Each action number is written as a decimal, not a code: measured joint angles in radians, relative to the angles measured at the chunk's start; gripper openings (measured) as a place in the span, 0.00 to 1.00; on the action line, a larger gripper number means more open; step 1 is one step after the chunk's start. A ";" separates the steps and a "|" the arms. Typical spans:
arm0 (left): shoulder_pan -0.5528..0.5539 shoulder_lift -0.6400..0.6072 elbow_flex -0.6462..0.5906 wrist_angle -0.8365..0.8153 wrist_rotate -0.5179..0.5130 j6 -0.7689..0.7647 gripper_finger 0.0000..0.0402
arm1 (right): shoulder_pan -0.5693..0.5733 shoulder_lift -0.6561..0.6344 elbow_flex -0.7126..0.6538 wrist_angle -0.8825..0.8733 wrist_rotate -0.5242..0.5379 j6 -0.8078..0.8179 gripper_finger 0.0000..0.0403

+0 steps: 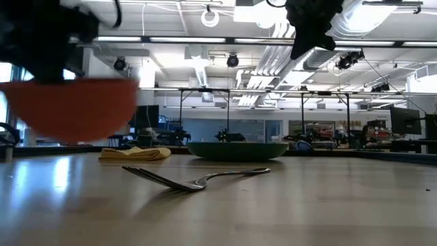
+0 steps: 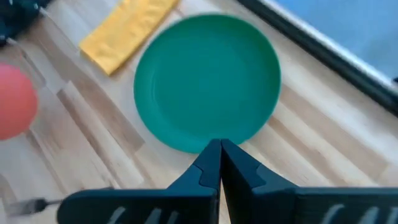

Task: Set table place
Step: Put the orange bowl on the green plate

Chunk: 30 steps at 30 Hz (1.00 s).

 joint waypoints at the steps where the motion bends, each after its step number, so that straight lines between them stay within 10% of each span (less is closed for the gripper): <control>1: 0.009 -0.007 0.035 -0.067 -0.071 -0.032 0.00 | 0.008 0.000 0.000 0.019 0.018 -0.003 0.00; 6: 0.135 0.002 0.206 -0.355 -0.340 -0.098 0.00 | 0.084 0.000 0.000 0.173 0.139 -0.070 0.00; 12: 0.353 0.007 0.340 -0.268 -0.514 0.205 0.00 | 0.189 0.007 0.000 0.380 0.163 -0.118 0.00; 21: 0.540 0.009 0.396 0.231 -0.512 0.796 0.00 | 0.240 0.157 0.166 0.393 0.152 -0.223 0.22; 30: 0.546 0.022 0.396 0.306 -0.511 0.877 0.00 | 0.237 0.410 0.515 0.201 0.275 -0.288 0.43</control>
